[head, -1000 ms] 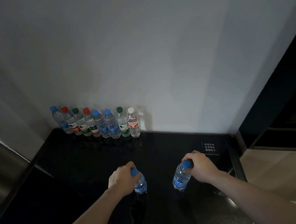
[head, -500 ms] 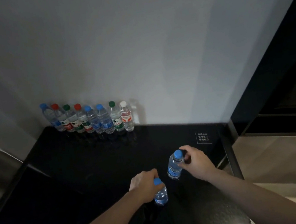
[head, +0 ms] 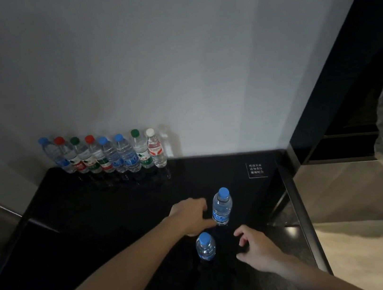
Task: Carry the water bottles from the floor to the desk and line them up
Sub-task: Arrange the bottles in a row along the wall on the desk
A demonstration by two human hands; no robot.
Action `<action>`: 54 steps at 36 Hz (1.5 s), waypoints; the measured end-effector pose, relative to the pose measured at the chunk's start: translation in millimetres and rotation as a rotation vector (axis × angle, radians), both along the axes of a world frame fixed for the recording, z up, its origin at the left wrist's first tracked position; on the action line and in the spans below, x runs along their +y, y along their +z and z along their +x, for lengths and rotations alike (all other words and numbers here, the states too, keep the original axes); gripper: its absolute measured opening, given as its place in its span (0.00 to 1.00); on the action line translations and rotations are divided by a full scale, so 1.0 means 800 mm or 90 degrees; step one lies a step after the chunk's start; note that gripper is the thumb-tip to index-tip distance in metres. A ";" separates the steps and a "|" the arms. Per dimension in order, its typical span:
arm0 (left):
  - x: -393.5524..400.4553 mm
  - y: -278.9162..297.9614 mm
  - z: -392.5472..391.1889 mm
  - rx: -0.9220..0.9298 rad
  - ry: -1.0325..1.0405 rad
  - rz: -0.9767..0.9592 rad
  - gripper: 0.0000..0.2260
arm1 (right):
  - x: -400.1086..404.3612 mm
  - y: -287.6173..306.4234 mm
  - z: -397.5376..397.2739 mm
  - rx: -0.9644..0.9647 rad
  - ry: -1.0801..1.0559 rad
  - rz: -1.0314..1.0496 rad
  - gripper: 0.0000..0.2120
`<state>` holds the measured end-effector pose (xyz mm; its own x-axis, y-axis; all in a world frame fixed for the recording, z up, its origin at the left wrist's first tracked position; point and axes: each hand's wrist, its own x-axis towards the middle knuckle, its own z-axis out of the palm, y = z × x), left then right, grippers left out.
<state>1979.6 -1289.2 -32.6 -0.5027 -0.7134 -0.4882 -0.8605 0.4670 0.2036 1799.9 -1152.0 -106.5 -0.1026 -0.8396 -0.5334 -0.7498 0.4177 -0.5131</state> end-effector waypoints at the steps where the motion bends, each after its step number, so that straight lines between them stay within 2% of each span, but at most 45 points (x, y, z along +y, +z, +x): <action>1: -0.004 0.007 -0.010 0.046 0.006 -0.039 0.26 | -0.001 0.001 0.001 0.001 0.004 -0.003 0.25; 3: -0.010 0.017 -0.031 0.108 -0.007 -0.086 0.28 | -0.006 0.003 0.006 0.002 0.015 -0.014 0.26; 6: -0.014 0.019 -0.061 0.106 -0.069 -0.110 0.28 | -0.014 0.007 0.017 -0.006 0.047 -0.038 0.29; 12: -0.025 0.016 -0.083 0.068 -0.119 -0.136 0.15 | -0.031 0.013 0.040 -0.046 0.136 -0.063 0.36; 21: -0.050 0.023 -0.079 0.006 -0.141 -0.141 0.11 | -0.048 0.015 0.063 -0.053 0.185 -0.125 0.26; 26: -0.080 0.030 -0.064 0.006 -0.119 -0.160 0.11 | -0.058 0.015 0.059 -0.024 0.204 -0.155 0.16; 32: -0.134 0.060 -0.052 0.023 -0.103 -0.222 0.12 | -0.092 0.030 0.042 0.032 0.298 -0.144 0.13; 41: -0.223 0.089 -0.038 -0.023 -0.061 -0.263 0.11 | -0.177 0.079 0.002 0.098 0.200 -0.197 0.10; 49: -0.288 0.087 -0.033 -0.073 -0.017 -0.258 0.12 | -0.259 0.098 -0.022 0.175 0.131 -0.213 0.10; 54: -0.320 0.072 -0.027 -0.095 -0.021 -0.248 0.10 | -0.306 0.093 -0.027 0.173 0.088 -0.198 0.11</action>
<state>1957.7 -1545.3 25.3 -0.4728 -0.8435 -0.2549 -0.8503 0.5127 -0.1192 1778.1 -1396.9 -31.9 -0.0790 -0.9717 -0.2227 -0.9131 0.1602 -0.3750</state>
